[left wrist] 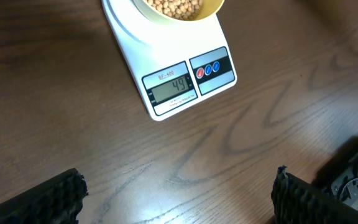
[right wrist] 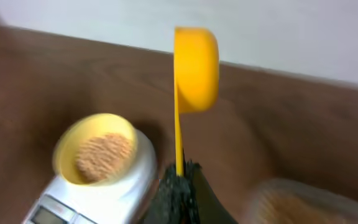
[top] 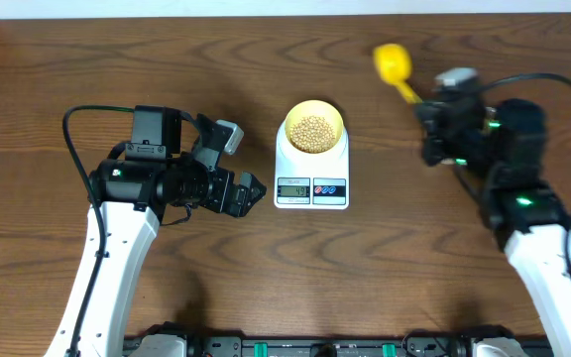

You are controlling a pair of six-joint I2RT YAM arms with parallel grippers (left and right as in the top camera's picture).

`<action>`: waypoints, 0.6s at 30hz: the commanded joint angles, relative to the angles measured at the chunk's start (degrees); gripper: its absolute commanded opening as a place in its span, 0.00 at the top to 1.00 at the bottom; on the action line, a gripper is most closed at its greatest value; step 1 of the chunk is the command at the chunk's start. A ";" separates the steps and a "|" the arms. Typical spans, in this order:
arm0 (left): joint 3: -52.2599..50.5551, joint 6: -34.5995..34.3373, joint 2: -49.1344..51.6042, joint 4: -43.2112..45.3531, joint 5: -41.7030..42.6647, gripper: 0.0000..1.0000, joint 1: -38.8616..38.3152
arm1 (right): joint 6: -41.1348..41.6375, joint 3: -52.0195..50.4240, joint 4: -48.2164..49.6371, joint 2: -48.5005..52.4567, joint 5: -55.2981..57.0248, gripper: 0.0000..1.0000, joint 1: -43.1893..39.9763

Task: Scoop item into bowl and weigh 50g on scale
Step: 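Move the empty scoop back to the soybean tub with the right gripper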

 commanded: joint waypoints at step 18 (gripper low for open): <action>-0.31 0.33 0.24 -0.17 -0.48 0.02 0.28 | 3.21 -0.22 -23.45 1.01 9.51 0.98 -15.69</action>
